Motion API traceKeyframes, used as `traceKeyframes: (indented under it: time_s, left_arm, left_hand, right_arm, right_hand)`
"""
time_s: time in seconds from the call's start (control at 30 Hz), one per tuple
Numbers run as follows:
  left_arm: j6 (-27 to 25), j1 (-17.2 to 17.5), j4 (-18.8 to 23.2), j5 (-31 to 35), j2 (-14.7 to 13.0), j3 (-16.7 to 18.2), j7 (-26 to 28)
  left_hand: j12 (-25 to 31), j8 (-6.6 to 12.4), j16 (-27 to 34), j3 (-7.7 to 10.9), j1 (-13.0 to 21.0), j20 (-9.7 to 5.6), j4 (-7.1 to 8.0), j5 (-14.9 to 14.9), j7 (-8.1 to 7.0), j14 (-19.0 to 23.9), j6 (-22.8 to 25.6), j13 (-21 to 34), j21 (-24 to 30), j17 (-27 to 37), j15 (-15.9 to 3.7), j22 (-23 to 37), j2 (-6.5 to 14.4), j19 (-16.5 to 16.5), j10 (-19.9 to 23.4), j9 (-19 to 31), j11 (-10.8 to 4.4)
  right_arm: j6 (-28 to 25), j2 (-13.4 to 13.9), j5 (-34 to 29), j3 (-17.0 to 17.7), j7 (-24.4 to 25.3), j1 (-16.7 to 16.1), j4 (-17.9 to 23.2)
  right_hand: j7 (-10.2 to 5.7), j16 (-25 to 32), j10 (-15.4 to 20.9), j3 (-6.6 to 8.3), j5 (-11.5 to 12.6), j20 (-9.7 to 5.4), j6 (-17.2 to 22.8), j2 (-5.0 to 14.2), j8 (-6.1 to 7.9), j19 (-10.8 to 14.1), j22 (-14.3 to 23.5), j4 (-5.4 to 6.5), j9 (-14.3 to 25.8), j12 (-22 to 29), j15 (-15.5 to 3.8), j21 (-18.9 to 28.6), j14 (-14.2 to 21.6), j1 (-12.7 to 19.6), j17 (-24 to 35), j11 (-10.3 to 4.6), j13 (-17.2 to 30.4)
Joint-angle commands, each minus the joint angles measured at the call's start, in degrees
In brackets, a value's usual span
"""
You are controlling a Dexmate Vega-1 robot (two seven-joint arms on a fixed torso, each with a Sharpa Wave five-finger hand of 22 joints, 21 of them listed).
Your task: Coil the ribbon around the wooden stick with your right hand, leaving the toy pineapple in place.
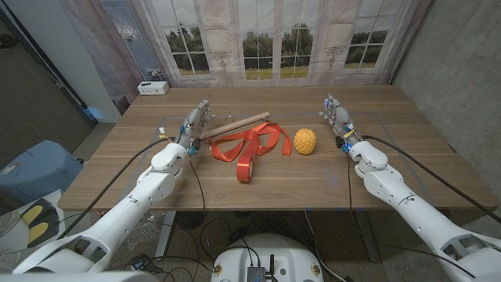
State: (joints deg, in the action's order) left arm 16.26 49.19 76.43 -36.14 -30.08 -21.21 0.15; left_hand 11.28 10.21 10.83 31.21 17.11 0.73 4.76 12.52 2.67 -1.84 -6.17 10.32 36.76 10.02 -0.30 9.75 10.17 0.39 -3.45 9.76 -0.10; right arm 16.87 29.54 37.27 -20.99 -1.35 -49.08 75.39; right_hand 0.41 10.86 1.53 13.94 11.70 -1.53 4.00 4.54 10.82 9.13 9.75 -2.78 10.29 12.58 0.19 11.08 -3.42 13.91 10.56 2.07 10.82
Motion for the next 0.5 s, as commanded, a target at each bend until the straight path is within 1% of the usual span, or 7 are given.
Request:
traceKeyframes:
  time_s: [0.03, 0.1, 0.17, 0.23, 0.27, 0.37, 0.5]
  left_arm:
    - [-2.89, 1.59, 4.44, 3.57, -1.85, -0.07, 5.74]
    - [-3.99, 1.84, 5.57, 4.65, -2.38, -0.20, 7.31]
    - [-4.35, 1.85, 5.98, 5.43, -2.92, -0.38, 7.55]
    - [-5.20, 1.96, 6.65, 6.03, -3.22, -0.39, 8.59]
    - [-6.23, 2.05, 7.36, 6.44, -3.55, -0.41, 9.42]
    - [-9.26, 2.18, 9.49, 8.14, -4.62, -0.60, 12.02]
    - [-12.84, 1.90, 11.62, 10.01, -5.68, -0.97, 14.45]
  left_hand:
    - [0.55, 0.40, 0.48, 0.51, 0.50, 1.01, 0.07, 0.33, -0.63, 0.72, 0.38, 0.11, 0.23, 0.18, 0.33, 0.20, -0.07, 0.26, 0.58, 0.13, 0.35]
    - [0.68, 0.58, 0.61, 0.45, 0.43, 1.72, 0.07, 0.31, -0.99, 1.34, 1.00, 0.12, 0.19, 0.14, 0.49, 0.21, -0.46, 0.63, 1.07, 0.14, 0.31]
    - [0.79, 0.67, 0.54, 0.03, 0.39, 2.08, -0.39, 0.14, -2.17, 1.94, 1.70, 0.13, -0.06, -0.01, 0.13, 0.20, -1.82, 0.88, 1.65, 0.14, -0.07]
    - [0.89, 0.82, 0.41, -0.20, 0.55, 2.86, -0.97, -0.02, -2.83, 2.28, 2.53, 0.15, -0.36, -0.12, 0.20, 0.20, -2.63, 0.97, 2.23, 0.16, 0.12]
    - [1.05, 0.88, 0.41, -0.31, 0.82, 3.42, -1.55, -0.15, -3.32, 2.80, 3.07, 0.16, -0.54, -0.21, 0.26, 0.21, -3.16, 1.14, 2.90, 0.17, -0.07]
    - [0.99, 0.72, 0.34, 0.05, 2.41, 5.77, -3.57, -0.50, -3.59, 4.01, 3.51, 0.20, -1.07, -0.33, 1.03, 0.30, -3.45, 1.45, 3.49, 0.21, 0.08]
    - [1.36, 0.84, 0.63, 0.61, 4.57, 7.07, -6.13, -1.13, -4.02, 6.38, 4.70, 0.32, -1.59, -0.28, 2.80, 0.44, -3.57, 1.87, 5.19, 0.25, 0.38]
  right_arm:
    - [0.46, 0.40, 0.29, 0.51, 0.59, -1.80, 1.38]
    - [0.46, 0.42, 0.39, 0.54, 0.55, -1.96, 1.46]
    - [0.47, 0.46, 0.41, 0.56, 0.63, -2.15, 1.60]
    - [0.56, 0.45, 0.45, 0.61, 0.73, -2.36, 1.70]
    - [0.62, 0.44, 0.49, 0.65, 0.76, -2.47, 1.76]
    - [0.77, 0.45, 0.57, 0.79, 1.01, -2.86, 2.00]
    - [0.87, 0.52, 0.68, 0.97, 1.27, -3.34, 2.37]
  right_hand:
    - [0.11, 0.43, 0.03, 0.44, 0.29, 0.00, 0.40, -0.01, 0.28, 0.45, 0.08, -0.03, 0.14, 0.24, -0.18, 0.24, -0.37, 0.41, 0.12, 0.41, 0.08]
    - [0.11, 0.42, 0.08, 0.44, 0.29, -0.01, 0.42, 0.00, 0.28, 0.45, 0.08, -0.03, 0.14, 0.24, -0.18, 0.24, -0.38, 0.40, 0.12, 0.46, 0.08]
    - [0.10, 0.43, 0.14, 0.45, 0.29, -0.01, 0.42, 0.01, 0.27, 0.43, 0.08, -0.06, 0.14, 0.22, -0.12, 0.22, -0.32, 0.41, 0.12, 0.54, 0.08]
    - [0.05, 0.43, 0.17, 0.45, 0.29, 0.06, 0.43, 0.01, 0.27, 0.42, 0.08, -0.07, 0.14, 0.20, -0.01, 0.21, -0.30, 0.41, 0.12, 0.60, 0.08]
    - [0.02, 0.43, 0.18, 0.45, 0.29, 0.07, 0.43, 0.02, 0.26, 0.41, 0.09, -0.08, 0.14, 0.20, 0.03, 0.20, -0.29, 0.40, 0.12, 0.66, 0.08]
    - [0.07, 0.44, 0.25, 0.45, 0.29, 0.07, 0.44, 0.03, 0.26, 0.41, 0.09, -0.09, 0.14, 0.18, 0.02, 0.19, -0.26, 0.39, 0.13, 0.79, 0.09]
    - [0.06, 0.44, 0.36, 0.45, 0.29, 0.18, 0.45, 0.05, 0.25, 0.48, 0.09, -0.11, 0.14, 0.16, 0.08, 0.21, -0.21, 0.37, 0.14, 0.86, 0.09]
